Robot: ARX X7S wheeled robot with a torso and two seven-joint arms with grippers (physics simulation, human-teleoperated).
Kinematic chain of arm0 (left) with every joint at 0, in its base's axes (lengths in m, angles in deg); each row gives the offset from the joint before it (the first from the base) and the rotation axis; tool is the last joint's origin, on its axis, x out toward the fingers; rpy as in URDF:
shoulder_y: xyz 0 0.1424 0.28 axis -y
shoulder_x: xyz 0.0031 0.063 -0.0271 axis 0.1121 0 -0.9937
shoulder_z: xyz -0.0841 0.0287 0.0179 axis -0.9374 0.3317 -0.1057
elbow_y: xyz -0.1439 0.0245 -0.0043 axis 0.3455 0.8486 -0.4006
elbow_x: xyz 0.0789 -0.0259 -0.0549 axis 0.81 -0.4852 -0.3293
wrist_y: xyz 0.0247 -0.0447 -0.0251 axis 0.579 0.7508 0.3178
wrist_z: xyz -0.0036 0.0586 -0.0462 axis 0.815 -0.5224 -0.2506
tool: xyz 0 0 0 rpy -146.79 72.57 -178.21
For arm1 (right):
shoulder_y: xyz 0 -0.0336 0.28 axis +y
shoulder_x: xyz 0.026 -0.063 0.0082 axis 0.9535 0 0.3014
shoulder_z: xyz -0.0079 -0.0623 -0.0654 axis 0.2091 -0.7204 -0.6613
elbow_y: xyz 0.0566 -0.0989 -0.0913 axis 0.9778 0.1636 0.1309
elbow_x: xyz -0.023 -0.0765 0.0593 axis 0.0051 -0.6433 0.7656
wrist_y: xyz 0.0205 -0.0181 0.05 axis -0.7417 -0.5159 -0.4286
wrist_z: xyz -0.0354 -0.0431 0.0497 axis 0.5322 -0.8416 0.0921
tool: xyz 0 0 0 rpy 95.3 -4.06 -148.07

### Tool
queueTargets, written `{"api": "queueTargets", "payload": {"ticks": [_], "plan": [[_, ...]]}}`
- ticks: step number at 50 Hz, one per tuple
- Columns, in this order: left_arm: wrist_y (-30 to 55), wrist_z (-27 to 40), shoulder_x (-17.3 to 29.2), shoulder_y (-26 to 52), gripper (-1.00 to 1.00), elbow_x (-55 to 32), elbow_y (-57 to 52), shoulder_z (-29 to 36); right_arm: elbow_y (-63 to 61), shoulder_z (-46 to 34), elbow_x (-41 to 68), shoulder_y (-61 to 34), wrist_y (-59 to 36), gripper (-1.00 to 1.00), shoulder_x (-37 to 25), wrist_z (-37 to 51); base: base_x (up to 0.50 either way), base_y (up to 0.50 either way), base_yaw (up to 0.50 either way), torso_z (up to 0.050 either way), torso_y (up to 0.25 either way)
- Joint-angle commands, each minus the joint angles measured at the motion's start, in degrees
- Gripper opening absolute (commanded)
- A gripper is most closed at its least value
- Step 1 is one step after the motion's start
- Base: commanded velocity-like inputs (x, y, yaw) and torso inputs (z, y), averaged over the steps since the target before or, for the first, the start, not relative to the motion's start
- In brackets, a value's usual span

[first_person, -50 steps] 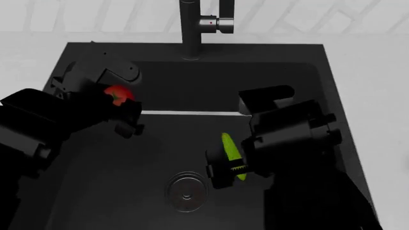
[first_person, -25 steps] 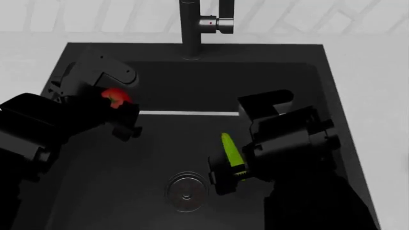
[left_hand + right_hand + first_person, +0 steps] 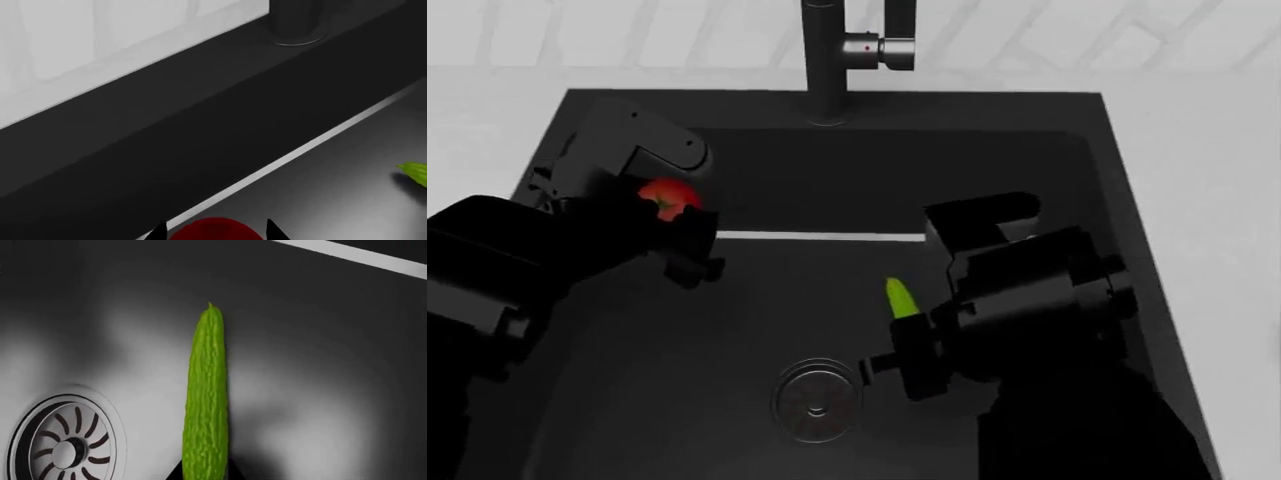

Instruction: Pick the vegetables from the sink and place them on the cutting board.

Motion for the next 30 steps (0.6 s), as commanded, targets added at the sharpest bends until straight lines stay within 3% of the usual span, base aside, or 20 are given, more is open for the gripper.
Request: {"api": "queueTargets", "payload": {"ticks": [1, 10, 30], "plan": [[-2.38, 1.35, 0.21, 0.56, -1.0, -1.24, -0.2, -2.48, 0.51, 2.81, -2.27, 0.27, 2.92, -1.0, -0.3, 3.09, 0.01, 0.0, 0.0, 0.0, 0.0], [-5.24, 2.27, -0.14, 0.37, -1.0, -0.69, -0.2, -2.66, 0.51, 1.94, -2.3, -3.37, 3.56, -1.0, -0.76, 3.48, 0.0, 0.0, 0.0, 0.0, 0.0], [-5.23, 4.56, -0.04, 0.97, -1.0, -0.81, -0.18, -4.62, 0.51, 0.58, -2.24, -5.0, 4.13, -1.0, -1.02, 3.27, 0.0, 0.0, 0.0, 0.0, 0.25]]}}
